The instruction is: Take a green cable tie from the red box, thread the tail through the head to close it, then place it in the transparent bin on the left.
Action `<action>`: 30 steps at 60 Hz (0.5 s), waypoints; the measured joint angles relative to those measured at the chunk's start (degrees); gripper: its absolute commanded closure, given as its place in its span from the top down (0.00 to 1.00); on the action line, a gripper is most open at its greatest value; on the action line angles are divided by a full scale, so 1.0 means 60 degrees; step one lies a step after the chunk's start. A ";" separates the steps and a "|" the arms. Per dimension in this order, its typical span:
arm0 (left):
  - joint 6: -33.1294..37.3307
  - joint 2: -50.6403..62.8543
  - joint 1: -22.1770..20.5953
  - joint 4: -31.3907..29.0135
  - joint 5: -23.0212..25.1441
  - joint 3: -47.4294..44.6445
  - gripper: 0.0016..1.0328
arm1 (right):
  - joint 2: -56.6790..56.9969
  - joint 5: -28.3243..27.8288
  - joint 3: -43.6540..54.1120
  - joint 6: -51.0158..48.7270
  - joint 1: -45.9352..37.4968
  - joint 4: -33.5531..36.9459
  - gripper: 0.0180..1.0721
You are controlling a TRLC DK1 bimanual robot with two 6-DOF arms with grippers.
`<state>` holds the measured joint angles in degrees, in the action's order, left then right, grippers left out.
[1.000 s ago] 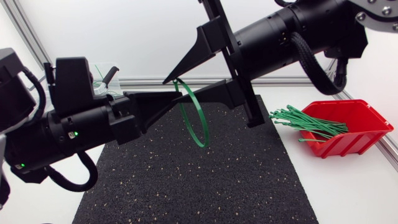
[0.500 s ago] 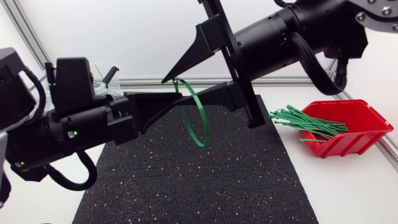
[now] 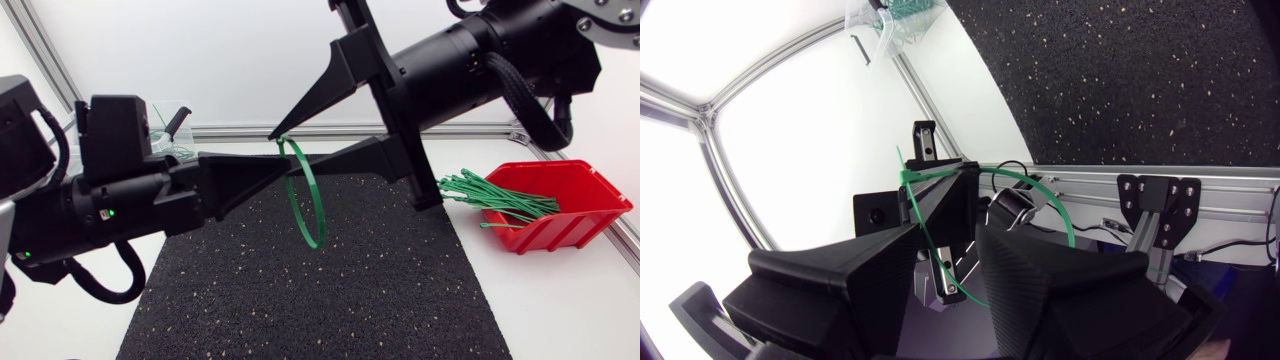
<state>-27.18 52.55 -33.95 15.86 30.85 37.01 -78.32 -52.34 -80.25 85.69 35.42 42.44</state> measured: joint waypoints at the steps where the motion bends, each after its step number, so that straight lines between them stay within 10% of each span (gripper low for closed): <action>1: 0.0000 0.0000 0.0018 -0.0011 0.0076 0.0018 0.03 | 0.0000 -0.0047 0.0000 -0.0011 -0.0015 0.0000 0.43; 30: -0.0004 -0.0011 0.0036 -0.0335 0.0397 0.0109 0.03 | 0.0000 -0.0576 -0.0007 -0.0652 -0.0430 0.0466 0.43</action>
<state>-27.20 52.49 -33.74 13.85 33.23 37.67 -78.32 -55.79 -80.29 81.78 32.84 45.23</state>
